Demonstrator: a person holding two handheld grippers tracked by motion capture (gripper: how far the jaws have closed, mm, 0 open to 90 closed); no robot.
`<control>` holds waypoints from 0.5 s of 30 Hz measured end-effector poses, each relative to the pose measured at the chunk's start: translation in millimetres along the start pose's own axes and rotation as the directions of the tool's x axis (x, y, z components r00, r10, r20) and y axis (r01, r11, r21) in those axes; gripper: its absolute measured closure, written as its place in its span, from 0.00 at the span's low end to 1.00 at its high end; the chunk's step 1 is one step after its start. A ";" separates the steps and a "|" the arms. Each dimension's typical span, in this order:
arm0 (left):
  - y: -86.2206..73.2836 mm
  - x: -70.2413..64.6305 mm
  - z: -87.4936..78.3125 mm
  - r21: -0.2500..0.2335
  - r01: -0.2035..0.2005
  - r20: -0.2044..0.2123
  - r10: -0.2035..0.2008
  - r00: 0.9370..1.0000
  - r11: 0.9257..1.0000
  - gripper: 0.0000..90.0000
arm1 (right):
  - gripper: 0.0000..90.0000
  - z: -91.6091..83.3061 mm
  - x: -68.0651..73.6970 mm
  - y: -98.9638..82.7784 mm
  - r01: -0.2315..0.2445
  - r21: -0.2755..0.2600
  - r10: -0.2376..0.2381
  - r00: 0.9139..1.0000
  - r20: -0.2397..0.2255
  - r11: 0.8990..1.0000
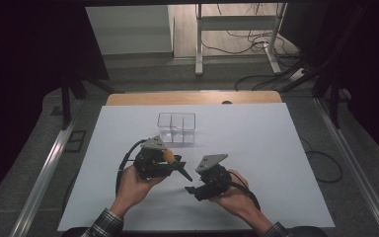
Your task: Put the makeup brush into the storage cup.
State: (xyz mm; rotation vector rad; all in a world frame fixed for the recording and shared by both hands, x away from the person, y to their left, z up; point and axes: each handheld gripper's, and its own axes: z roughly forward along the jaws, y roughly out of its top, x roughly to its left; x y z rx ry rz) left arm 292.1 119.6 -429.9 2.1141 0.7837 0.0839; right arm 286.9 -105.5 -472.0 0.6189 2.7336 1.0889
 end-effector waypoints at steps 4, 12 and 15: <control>1.4 -0.2 -1.5 0.009 -0.017 -0.029 0.017 0.999 1.000 0.76 | 0.25 -1.4 -3.7 -2.1 -0.017 0.003 0.017 1.000 -0.009 1.000; 2.9 2.4 -4.6 0.013 -0.028 -0.069 0.029 0.997 1.000 0.76 | 0.14 -2.6 -9.6 -8.1 -0.038 0.027 0.038 0.999 -0.014 0.999; 3.9 3.2 -5.4 0.008 -0.028 -0.075 0.028 0.997 1.000 0.76 | 0.10 -3.3 -11.0 -10.0 -0.042 0.030 0.043 0.999 -0.013 0.999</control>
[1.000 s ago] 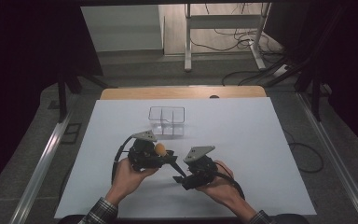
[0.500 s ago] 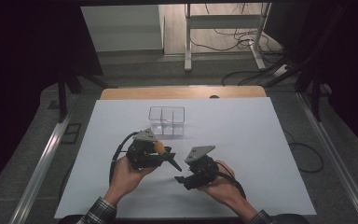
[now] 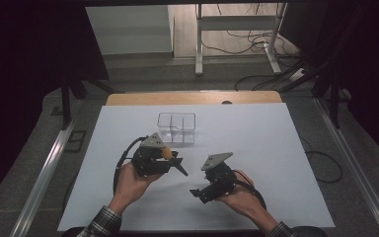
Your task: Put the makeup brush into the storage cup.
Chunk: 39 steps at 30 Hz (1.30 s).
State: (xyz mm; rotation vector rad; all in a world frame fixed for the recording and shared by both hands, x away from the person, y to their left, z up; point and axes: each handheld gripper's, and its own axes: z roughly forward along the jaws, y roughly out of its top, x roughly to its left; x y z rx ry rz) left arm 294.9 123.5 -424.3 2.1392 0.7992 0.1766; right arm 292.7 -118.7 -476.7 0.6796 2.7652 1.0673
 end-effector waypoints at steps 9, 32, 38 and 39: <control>3.5 2.9 -3.0 -0.004 -0.015 -0.026 0.015 1.000 1.000 0.76 | 0.04 -4.7 -6.7 -6.1 -0.008 0.011 0.008 1.000 0.002 1.000; 12.2 14.1 -10.6 -0.028 -0.008 -0.069 0.006 0.998 1.000 0.76 | 0.00 -18.8 -14.5 -19.0 -0.027 0.053 0.027 1.000 0.001 0.998; 12.4 17.7 -10.1 -0.026 -0.002 -0.069 0.001 0.998 1.000 0.76 | 0.00 -23.5 -15.8 -22.0 -0.029 0.058 0.028 1.000 0.008 0.998; 12.5 18.5 -10.2 -0.027 -0.002 -0.069 0.000 0.998 1.000 0.76 | 0.00 -24.1 -16.1 -22.6 -0.025 0.061 0.025 1.000 0.009 0.998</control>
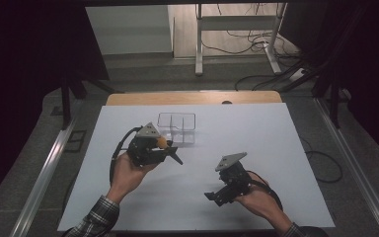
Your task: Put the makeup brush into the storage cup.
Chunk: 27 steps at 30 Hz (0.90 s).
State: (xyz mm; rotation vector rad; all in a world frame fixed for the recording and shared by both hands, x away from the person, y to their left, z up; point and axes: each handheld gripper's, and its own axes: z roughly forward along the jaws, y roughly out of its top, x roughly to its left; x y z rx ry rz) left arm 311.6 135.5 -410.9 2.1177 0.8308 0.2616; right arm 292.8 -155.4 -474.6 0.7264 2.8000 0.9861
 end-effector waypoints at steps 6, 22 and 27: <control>0.8 3.2 -0.3 -0.001 0.004 -0.003 -0.004 1.000 1.000 0.76 | 0.00 -2.8 -1.6 -4.1 0.012 0.016 -0.012 1.000 0.016 1.000; 5.2 12.8 -0.8 -0.017 0.021 -0.009 -0.022 1.000 1.000 0.76 | 0.00 -21.1 -16.2 -19.9 -0.031 0.004 0.030 0.997 0.068 1.000; 9.3 16.2 -1.2 -0.023 0.018 -0.011 -0.018 1.000 1.000 0.76 | 0.00 -28.5 -22.0 -28.4 -0.048 -0.002 0.048 0.994 0.096 0.999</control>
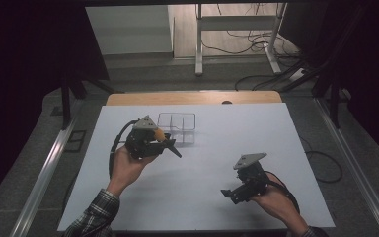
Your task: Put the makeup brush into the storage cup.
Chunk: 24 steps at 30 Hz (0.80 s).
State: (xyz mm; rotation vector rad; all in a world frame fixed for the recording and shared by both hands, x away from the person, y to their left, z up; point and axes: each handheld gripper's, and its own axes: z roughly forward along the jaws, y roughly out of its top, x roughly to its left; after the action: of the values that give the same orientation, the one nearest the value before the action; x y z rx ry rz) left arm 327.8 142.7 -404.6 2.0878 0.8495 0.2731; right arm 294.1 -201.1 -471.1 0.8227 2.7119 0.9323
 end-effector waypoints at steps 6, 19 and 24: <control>3.2 2.9 0.8 -0.004 -0.002 -0.003 0.002 1.000 1.000 0.76 | 0.00 -5.8 -6.8 -9.4 -0.023 -0.003 0.023 0.999 0.026 1.000; 10.4 9.3 2.8 -0.022 0.001 -0.004 -0.001 1.000 1.000 0.76 | 0.00 -17.5 -17.9 -26.5 -0.063 -0.009 0.063 0.996 0.055 0.998; 12.7 12.4 4.0 -0.029 0.007 -0.009 -0.007 1.000 1.000 0.76 | 0.00 -21.9 -22.2 -33.4 -0.076 -0.015 0.077 0.995 0.063 0.997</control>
State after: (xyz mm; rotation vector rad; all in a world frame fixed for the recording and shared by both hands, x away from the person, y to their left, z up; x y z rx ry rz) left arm 344.9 143.0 -398.6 2.0581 0.8531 0.2901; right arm 290.8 -246.6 -474.7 0.9435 2.6350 0.9207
